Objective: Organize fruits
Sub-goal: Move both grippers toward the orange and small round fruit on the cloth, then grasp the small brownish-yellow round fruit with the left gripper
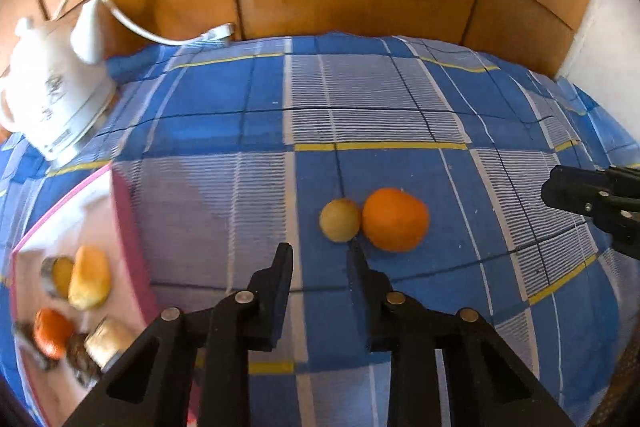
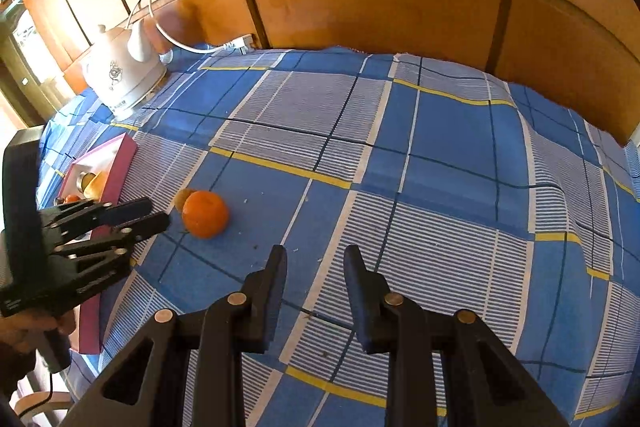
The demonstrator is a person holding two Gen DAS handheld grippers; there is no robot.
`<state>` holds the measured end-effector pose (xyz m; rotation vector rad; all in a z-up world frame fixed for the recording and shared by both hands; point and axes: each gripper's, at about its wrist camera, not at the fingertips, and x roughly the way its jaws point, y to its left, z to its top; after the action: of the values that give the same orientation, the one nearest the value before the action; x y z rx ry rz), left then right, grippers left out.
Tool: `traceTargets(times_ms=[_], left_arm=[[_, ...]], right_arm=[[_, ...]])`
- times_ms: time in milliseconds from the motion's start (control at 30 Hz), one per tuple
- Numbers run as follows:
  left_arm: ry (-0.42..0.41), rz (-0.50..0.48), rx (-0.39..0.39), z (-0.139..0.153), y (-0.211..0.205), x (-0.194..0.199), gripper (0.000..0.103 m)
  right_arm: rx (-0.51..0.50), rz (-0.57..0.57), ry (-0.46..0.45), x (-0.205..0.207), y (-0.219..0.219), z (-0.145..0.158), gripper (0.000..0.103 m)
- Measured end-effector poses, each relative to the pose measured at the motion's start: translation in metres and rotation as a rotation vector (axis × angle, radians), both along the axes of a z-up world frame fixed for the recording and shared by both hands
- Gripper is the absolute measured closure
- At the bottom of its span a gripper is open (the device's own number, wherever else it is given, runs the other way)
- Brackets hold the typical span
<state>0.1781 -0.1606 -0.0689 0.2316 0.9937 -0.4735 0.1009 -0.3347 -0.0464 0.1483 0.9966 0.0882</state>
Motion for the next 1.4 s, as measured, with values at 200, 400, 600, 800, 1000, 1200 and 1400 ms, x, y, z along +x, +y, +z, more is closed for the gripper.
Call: traceTargets(times_ms=[200, 400, 600, 800, 1000, 1200, 1400], left_arm=[[-0.027, -0.019, -0.04, 0.0, -0.009, 0.013, 0.06], [0.002, -0.01, -0.113, 0.0, -0.009, 0.033, 0.059], [0.04, -0.032, -0.149, 0.001, 0.0, 0.025, 0.06], [0.041, -0.113, -0.101, -0.002, -0.005, 0.01, 0.06], [0.071, -0.122, -0.034, -0.011, -0.004, 0.018, 0.062], [0.065, -0.134, -0.022, -0.011, -0.002, 0.029, 0.061], [0.076, -0.128, -0.03, -0.017, -0.015, 0.04, 0.064]], right_arm=[[0.007, 0.009, 0.001, 0.001, 0.002, 0.0, 0.074], [-0.001, 0.028, 0.008, 0.002, 0.007, -0.002, 0.074], [0.003, 0.029, 0.009, 0.002, 0.006, -0.002, 0.074], [0.001, 0.03, 0.01, 0.001, 0.006, -0.003, 0.074], [0.0, 0.032, 0.008, 0.001, 0.006, -0.003, 0.074], [0.001, 0.038, 0.011, 0.002, 0.007, -0.003, 0.074], [0.005, 0.036, 0.022, 0.003, 0.006, -0.005, 0.074]])
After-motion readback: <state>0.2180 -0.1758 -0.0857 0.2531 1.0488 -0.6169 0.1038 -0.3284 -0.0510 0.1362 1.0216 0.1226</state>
